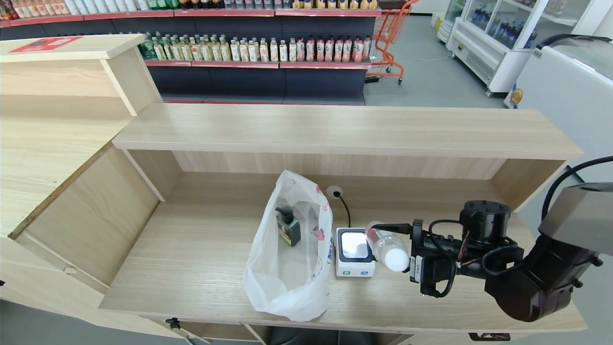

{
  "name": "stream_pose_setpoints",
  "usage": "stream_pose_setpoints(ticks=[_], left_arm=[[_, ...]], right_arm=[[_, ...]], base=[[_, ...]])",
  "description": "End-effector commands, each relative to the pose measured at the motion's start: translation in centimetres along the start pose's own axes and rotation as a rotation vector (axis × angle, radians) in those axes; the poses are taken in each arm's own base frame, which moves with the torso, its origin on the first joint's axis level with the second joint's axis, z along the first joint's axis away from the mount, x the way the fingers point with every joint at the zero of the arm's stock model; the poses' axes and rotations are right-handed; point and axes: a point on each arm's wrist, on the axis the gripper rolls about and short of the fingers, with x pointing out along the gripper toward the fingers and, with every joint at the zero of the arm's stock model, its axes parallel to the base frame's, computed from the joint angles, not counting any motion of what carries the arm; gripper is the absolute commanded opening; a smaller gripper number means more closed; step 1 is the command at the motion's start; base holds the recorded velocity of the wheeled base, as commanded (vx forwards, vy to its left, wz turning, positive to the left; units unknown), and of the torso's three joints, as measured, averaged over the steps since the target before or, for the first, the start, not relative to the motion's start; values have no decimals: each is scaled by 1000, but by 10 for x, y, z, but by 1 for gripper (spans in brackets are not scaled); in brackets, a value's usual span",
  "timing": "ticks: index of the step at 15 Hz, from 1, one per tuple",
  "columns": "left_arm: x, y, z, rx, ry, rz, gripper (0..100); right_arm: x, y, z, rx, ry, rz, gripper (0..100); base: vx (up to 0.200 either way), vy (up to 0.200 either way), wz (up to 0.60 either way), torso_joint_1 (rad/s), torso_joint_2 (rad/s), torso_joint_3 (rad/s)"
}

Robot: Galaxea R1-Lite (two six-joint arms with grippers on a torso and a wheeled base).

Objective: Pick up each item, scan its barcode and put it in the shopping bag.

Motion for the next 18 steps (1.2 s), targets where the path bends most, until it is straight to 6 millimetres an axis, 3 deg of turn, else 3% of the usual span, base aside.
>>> stream_pose_setpoints(ticks=[1,12,18], left_arm=[[0,0,0,0,0,0,100],[0,0,0,-2,1,0,100],[0,0,0,-2,0,1,100]], right_arm=[[9,8,-5,12,-9,19,0],[54,12,-24,-39,-66,11,0],[60,23,-32,-32,-58,26,0]], base=[[0,0,0,0,0,0],[0,0,0,0,0,0],[0,0,0,0,0,0]])
